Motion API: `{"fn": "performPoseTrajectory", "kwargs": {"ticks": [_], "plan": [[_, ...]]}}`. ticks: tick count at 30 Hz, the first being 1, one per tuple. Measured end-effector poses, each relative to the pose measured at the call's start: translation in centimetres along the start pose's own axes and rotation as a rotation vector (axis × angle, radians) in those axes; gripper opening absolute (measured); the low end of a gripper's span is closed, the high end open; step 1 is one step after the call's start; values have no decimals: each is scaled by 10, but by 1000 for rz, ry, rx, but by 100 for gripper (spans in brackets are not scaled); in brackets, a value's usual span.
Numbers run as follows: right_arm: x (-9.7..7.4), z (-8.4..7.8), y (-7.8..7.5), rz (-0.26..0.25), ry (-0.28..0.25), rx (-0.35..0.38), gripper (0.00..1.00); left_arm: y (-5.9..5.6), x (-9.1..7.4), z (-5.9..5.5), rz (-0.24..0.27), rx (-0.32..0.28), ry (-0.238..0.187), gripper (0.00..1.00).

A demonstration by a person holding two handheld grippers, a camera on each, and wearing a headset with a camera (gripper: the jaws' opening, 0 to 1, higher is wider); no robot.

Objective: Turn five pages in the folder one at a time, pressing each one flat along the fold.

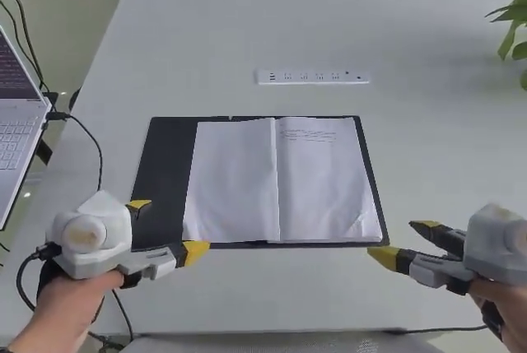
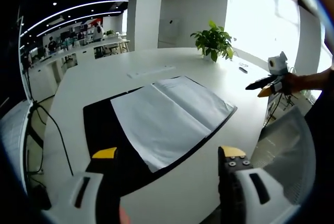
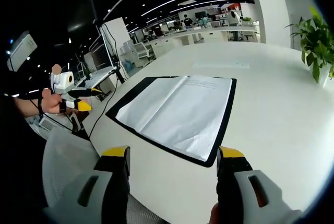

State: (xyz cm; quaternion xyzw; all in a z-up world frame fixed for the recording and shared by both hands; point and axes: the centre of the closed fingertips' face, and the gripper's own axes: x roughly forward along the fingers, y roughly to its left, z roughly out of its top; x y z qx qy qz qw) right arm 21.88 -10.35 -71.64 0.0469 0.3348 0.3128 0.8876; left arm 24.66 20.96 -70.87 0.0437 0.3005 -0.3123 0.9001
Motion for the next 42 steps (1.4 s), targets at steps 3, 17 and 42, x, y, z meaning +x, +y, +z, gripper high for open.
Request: {"fn": "performPoseTrajectory", "kwargs": {"ticks": [3,17,42], "plan": [[-1,0,-3,-3,-4,2,66,-1,0,3,-4,1,-3,77],[-8,-1,-2,-23,-8,0,66,-11,24,28,-47,56,-4,76],[-11,-9,-20,-41,-32,55,66,-82,97,97,-208,162,-44,76]]}}
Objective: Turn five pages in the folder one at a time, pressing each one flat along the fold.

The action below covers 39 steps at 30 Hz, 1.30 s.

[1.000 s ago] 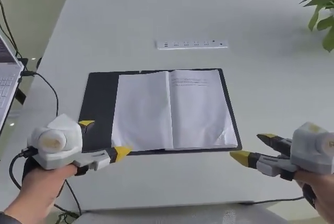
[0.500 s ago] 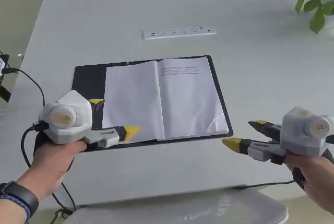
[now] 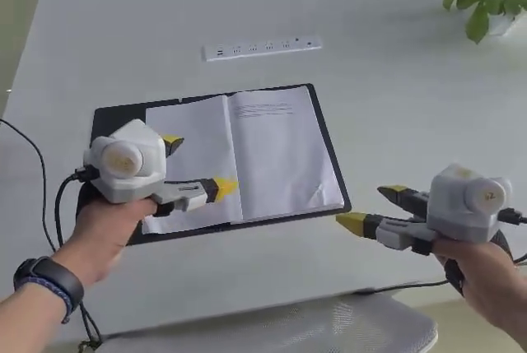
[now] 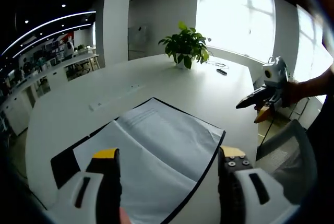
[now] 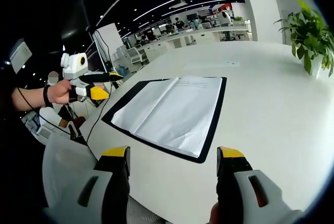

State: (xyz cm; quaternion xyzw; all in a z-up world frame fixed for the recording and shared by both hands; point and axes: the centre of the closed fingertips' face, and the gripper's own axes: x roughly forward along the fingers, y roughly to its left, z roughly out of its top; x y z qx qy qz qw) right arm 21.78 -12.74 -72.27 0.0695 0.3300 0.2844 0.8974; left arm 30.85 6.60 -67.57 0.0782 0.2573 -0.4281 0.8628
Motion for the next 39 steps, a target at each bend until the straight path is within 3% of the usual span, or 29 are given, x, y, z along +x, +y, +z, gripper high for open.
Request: {"fn": "performPoseTrajectory", "kwargs": {"ticks": [5,10,19,27,30,39], "plan": [[-3,-3,-5,-4,1,8,66,-15,21,10,-40,11,-2,76],[-6,-8,-8,-8,13,10,66,-32,42,13,-86,35,13,76],[-9,-10,-6,2,7,29,66,-50,82,1,-144,48,65,75],[-11,-10,-8,8,3,35,66,-79,112,-4,-170,40,86,72],[-11,-9,-8,11,1,38,66,-86,127,-12,-176,40,97,71],[-12,-16,-11,16,15,47,65,-91,164,-29,-163,14,129,67]]}}
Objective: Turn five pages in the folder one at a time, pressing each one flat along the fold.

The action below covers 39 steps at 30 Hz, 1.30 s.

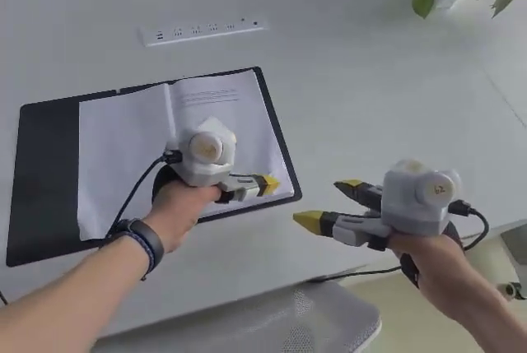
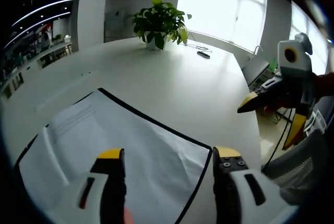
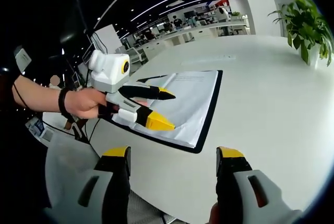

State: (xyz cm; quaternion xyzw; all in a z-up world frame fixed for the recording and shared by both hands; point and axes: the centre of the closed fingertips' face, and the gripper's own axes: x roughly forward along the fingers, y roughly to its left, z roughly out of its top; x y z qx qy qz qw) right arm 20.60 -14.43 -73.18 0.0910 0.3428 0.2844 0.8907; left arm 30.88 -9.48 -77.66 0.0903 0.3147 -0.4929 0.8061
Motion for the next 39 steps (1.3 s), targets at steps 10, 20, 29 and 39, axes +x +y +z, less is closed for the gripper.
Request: {"fn": "performPoseTrajectory", "kwargs": {"ticks": [10,20,29,39], "plan": [[6,-3,-2,12,8,24,64,-7,20,-20,18,41,49,67],[16,-1,1,39,6,32,62,-1,19,-21,37,49,58,64],[25,8,-7,46,-12,40,61,1,18,-22,42,48,59,60],[55,32,-19,84,-74,130,56,2,18,-23,48,50,58,58]]}}
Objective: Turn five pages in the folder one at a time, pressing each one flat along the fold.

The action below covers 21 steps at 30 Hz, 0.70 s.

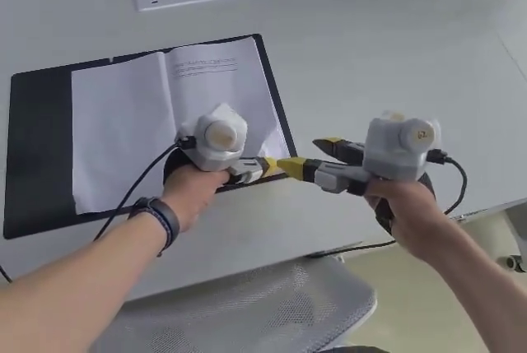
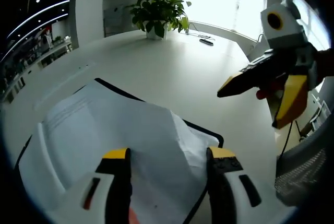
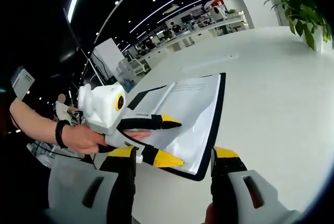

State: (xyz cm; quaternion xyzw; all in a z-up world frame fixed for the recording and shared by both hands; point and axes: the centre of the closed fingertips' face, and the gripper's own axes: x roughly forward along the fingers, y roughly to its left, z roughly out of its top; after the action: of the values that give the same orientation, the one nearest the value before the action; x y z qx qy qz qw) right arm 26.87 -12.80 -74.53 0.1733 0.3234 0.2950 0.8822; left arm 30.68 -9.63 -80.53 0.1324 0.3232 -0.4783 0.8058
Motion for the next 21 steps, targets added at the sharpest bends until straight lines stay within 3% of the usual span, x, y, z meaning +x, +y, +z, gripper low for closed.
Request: {"fn": "performPoseTrajectory", "kwargs": {"ticks": [10,21], "plan": [[29,9,-9,35,-5,65,50,0,0,0,-2,1,3,58],[55,17,-20,55,-42,228,37,0,0,-1,-1,-1,1,59]]}}
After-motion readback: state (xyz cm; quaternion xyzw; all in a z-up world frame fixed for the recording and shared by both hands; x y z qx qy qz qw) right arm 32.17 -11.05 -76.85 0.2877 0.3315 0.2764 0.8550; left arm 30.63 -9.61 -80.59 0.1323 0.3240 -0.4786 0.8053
